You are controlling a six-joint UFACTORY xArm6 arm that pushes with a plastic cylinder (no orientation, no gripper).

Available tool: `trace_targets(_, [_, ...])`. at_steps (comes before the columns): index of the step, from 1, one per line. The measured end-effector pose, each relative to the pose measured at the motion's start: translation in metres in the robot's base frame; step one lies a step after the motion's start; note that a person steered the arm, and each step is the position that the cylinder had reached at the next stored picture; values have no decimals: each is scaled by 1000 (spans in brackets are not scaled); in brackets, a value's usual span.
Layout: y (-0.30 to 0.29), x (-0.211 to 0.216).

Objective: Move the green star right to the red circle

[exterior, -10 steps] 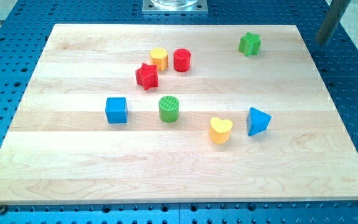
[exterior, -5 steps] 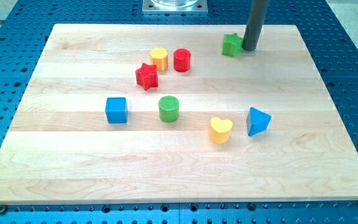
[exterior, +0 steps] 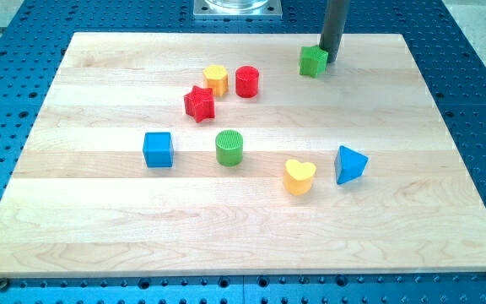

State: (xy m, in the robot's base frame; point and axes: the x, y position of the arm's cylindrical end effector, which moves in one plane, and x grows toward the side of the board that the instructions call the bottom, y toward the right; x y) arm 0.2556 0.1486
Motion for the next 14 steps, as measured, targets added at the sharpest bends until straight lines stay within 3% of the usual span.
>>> trace_targets(2, [-48,-2])
trace_targets(3, [-65,28])
trace_targets(7, [-65,48])
trace_targets(14, [-76,46])
